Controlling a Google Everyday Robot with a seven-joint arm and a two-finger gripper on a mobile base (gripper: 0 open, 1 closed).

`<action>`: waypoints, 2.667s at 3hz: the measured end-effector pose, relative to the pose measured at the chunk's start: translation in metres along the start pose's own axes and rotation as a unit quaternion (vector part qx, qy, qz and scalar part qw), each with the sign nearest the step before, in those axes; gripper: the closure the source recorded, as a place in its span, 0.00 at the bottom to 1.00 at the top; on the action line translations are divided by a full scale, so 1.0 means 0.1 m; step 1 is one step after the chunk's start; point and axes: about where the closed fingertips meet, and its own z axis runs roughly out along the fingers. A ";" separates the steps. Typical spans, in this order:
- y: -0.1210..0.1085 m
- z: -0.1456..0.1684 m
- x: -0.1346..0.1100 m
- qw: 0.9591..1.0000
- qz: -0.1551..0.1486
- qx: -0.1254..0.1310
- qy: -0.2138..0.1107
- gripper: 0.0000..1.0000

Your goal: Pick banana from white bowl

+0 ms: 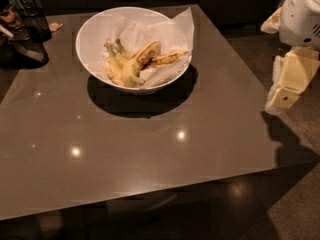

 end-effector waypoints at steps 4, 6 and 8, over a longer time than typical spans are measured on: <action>-0.33 0.13 -0.42 0.997 -0.078 0.015 0.006 0.00; -0.78 0.23 -1.09 0.974 -0.217 0.046 0.044 0.00; -0.84 0.26 -1.21 0.971 -0.230 0.058 0.038 0.00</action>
Offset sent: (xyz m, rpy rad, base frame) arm 0.0530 0.0512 0.0052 -0.1394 -0.0066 0.2315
